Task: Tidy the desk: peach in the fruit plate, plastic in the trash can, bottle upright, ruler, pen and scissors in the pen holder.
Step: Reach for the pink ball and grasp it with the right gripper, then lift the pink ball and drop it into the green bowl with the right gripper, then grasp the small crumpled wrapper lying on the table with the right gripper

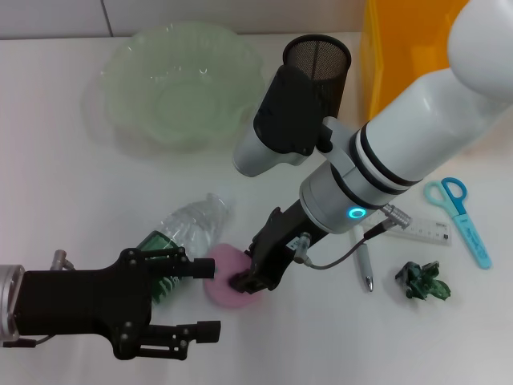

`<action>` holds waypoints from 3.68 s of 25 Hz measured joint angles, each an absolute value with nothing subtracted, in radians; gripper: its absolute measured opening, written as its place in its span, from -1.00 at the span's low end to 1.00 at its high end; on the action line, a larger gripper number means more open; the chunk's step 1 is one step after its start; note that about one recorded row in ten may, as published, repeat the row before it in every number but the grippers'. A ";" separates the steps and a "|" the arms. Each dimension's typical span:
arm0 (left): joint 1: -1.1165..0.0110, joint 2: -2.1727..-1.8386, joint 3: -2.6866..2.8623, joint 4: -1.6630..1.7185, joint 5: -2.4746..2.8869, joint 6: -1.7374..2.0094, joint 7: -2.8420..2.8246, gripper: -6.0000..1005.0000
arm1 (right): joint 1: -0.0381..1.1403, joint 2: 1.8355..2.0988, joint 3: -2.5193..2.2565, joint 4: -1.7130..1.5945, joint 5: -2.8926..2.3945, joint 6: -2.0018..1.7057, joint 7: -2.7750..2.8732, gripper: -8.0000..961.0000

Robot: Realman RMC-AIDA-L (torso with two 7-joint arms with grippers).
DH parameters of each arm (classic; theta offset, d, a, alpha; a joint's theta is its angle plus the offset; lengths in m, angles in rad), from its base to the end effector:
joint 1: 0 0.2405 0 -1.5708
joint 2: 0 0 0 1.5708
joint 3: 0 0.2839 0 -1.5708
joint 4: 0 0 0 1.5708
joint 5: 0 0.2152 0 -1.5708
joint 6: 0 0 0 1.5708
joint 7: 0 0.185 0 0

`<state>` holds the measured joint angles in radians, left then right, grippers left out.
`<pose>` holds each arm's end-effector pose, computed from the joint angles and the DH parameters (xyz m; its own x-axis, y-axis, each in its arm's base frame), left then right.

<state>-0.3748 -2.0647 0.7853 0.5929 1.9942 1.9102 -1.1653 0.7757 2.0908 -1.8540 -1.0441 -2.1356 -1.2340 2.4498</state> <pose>-0.2804 0.2512 -0.0560 0.7799 0.2931 0.5530 0.2660 -0.9550 0.1310 0.1426 0.3402 -0.1792 0.9000 -0.3692 0.2316 -0.3680 -0.9285 -0.0498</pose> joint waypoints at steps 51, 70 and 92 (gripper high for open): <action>-0.361 -2.062 0.758 0.591 1.994 1.900 -1.152 0.56 | 0.958 2.078 -1.210 -0.823 -1.950 -0.995 2.094 0.12; -0.368 -2.062 0.758 0.590 1.994 1.893 -1.152 0.56 | 0.802 2.055 -1.197 -1.378 -2.595 -1.904 2.235 0.60; -0.376 -2.063 0.755 0.586 1.994 1.881 -1.131 0.56 | 0.637 2.090 -1.464 -1.324 -2.702 -1.821 2.221 0.59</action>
<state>-0.3762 -2.0631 0.7547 0.5859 1.9942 1.8806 -1.1308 0.6372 2.0901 -1.4642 -1.3244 -2.7024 -1.8207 2.2209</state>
